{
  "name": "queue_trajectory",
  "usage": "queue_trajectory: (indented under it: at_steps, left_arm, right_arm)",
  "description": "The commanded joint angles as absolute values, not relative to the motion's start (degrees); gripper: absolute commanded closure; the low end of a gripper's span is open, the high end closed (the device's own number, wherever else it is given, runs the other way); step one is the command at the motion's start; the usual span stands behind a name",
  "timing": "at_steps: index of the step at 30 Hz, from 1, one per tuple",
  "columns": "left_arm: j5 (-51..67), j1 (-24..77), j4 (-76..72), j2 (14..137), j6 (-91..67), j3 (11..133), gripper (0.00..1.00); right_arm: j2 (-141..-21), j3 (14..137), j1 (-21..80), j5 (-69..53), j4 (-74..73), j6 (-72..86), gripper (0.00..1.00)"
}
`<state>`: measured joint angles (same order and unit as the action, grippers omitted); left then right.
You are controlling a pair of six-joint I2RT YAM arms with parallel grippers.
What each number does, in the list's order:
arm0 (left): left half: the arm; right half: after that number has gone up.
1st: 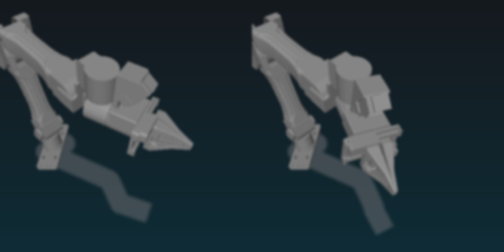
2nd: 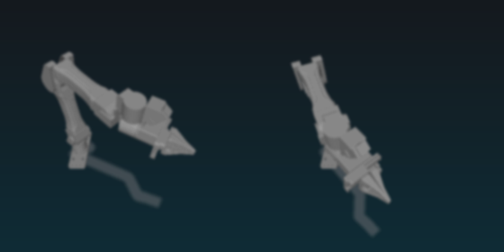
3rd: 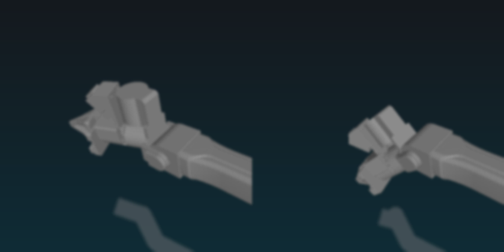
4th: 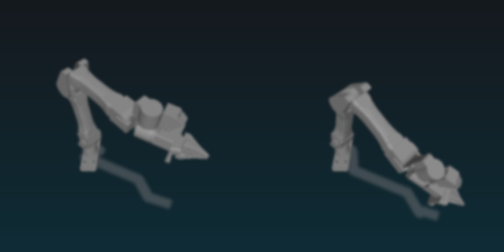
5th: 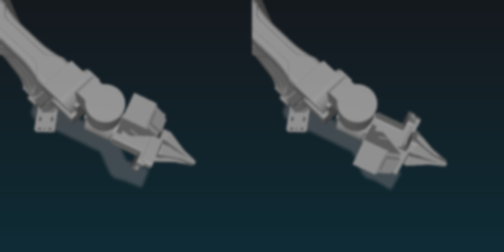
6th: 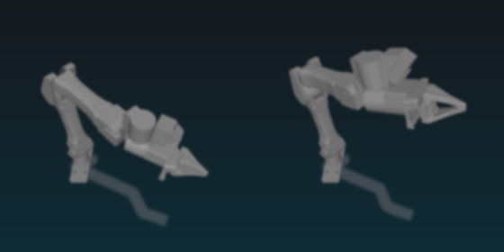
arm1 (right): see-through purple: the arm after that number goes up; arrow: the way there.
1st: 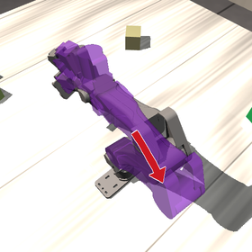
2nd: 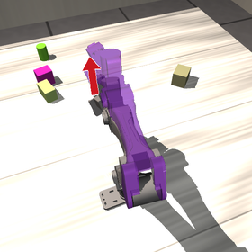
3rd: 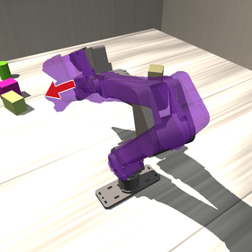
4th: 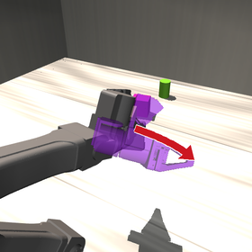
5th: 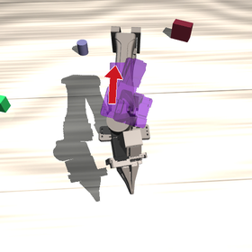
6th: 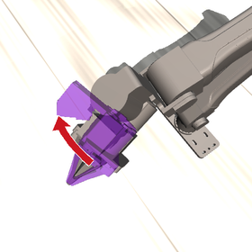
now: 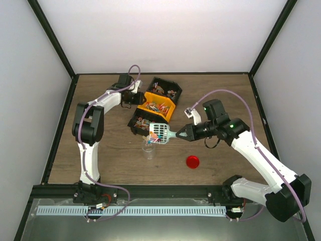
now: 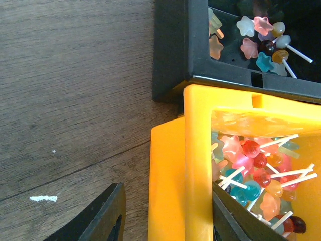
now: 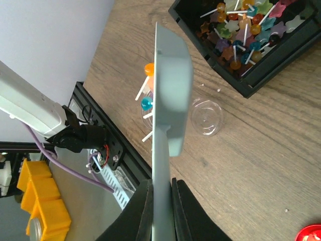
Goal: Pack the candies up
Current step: Place the fake candies in the packing bottle.
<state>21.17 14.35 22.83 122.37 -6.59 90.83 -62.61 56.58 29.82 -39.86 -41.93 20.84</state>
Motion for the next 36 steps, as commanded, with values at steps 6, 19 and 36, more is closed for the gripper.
queue_trajectory:
  at_steps: [6,19,36]
  left_arm:
    - [20.43,14.15,22.58,120.44,-5.97,90.17,0.57]
    - [20.57,14.06,22.5,120.72,-6.18,90.26,0.57]
    - [20.74,14.06,22.33,120.96,-6.39,90.31,0.57]
  right_arm:
    - [-63.19,63.19,31.71,-35.45,-47.75,17.22,0.99]
    - [-63.74,64.09,31.71,-34.41,-49.88,16.63,0.99]
    - [-67.51,71.32,37.25,-27.4,-55.28,17.17,0.99]
